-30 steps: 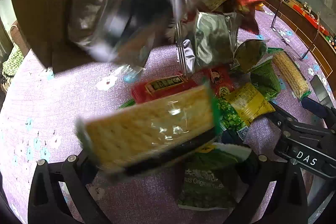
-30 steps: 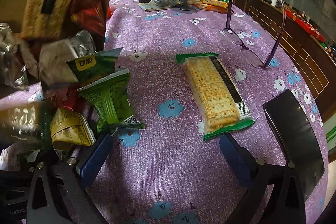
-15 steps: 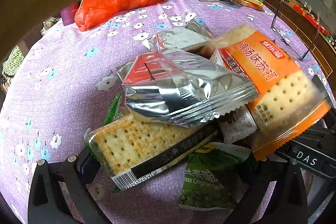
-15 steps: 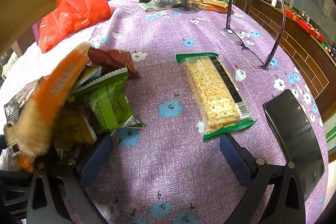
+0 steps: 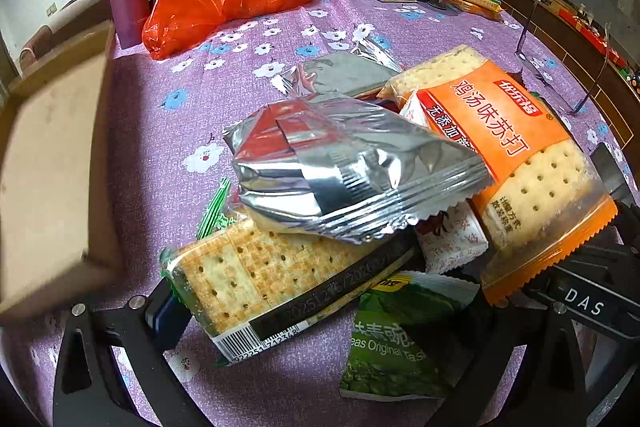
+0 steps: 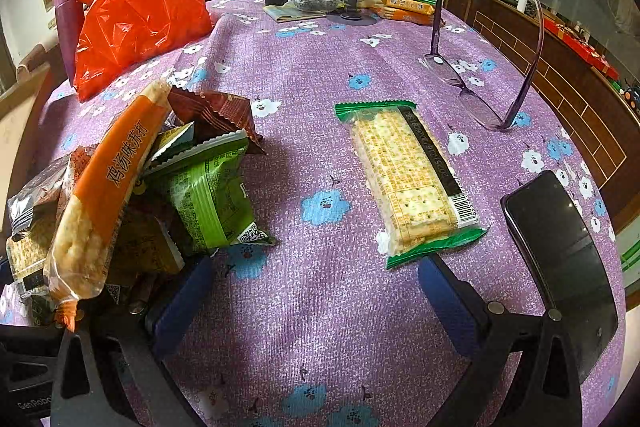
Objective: Organize snacks
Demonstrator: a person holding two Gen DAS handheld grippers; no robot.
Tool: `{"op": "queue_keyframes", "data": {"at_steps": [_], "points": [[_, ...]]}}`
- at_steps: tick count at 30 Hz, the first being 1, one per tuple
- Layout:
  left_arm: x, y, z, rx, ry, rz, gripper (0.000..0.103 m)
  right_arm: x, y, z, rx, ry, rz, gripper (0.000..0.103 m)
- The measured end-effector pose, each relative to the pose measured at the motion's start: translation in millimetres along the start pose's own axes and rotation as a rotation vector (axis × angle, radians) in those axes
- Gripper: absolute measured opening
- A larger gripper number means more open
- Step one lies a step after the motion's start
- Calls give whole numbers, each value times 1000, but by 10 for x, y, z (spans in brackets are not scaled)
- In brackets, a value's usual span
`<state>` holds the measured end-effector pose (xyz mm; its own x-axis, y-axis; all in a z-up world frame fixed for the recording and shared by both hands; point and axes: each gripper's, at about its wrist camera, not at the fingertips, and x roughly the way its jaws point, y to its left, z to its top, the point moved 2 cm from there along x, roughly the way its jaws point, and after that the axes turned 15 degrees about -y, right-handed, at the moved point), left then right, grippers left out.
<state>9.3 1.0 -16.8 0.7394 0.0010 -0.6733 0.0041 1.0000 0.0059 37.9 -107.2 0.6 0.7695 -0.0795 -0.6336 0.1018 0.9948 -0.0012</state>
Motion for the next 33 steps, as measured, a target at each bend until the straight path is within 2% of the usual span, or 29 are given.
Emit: {"op": "queue_keyframes", "data": {"at_steps": [30,33], "points": [[11,-10,3,-3,1,6,103,2,1,7,-1,1,-1,102],[-7,-43,16,26,53,-40,103,3,1,14,-22,14,22,102]]}}
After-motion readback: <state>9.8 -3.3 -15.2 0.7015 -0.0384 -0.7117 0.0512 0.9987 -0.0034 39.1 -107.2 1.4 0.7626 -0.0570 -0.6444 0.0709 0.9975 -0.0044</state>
